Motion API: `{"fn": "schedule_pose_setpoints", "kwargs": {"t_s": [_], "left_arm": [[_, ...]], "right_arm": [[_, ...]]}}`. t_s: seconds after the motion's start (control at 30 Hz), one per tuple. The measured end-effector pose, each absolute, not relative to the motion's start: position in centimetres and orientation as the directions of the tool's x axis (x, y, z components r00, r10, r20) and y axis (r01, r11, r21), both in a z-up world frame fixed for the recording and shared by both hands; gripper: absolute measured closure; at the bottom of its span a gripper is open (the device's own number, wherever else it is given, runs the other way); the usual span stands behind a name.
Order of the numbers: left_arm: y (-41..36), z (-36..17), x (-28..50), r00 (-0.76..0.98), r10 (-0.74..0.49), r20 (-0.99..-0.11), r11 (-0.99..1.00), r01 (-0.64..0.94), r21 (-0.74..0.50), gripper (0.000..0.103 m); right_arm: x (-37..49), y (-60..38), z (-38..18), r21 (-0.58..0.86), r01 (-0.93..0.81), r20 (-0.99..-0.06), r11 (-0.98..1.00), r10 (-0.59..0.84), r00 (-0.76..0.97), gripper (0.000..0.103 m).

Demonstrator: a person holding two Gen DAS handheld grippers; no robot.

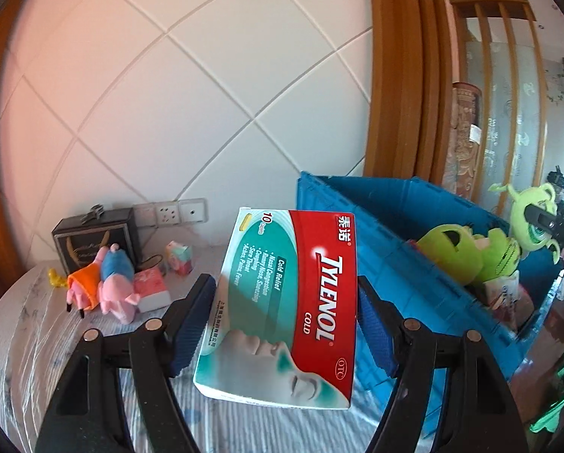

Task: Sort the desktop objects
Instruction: 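Carry the Tylenol box and alien plush over the blue crate with both tools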

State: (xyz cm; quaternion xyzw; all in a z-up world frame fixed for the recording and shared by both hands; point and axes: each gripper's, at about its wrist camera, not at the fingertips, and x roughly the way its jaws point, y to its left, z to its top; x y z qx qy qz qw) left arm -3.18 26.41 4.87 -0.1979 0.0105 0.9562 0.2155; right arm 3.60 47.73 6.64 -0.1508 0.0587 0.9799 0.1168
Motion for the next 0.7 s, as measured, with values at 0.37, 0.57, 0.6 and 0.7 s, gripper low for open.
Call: {"fn": "schedule_pose_setpoints", "kwargs": {"t_s": [0.37, 0.57, 0.6, 0.7], "left_arm": [[40.2, 8.1, -1.7, -0.710, 0.570, -0.413, -0.792, -0.608, -0.048, 0.030], [45.4, 8.0, -1.0, -0.642, 0.603, -0.473, -0.746, -0.664, -0.051, 0.030], [45.9, 7.8, -0.8, -0.639, 0.599, -0.483, -0.745, -0.665, -0.044, 0.030], [47.3, 7.0, -0.6, -0.624, 0.585, -0.518, -0.740, -0.672, -0.027, 0.030]], "right_arm": [[7.8, 57.0, 4.9, 0.076, -0.434, -0.340, -0.897, 0.386, -0.858, 0.047], [8.3, 59.7, 3.9, 0.069, -0.471, -0.372, -0.879, 0.416, -0.830, 0.047], [8.1, 59.9, 3.6, 0.070, -0.469, -0.379, -0.881, 0.411, -0.829, 0.047], [7.7, 60.3, 2.7, 0.080, -0.450, -0.396, -0.889, 0.386, -0.833, 0.047]]}}
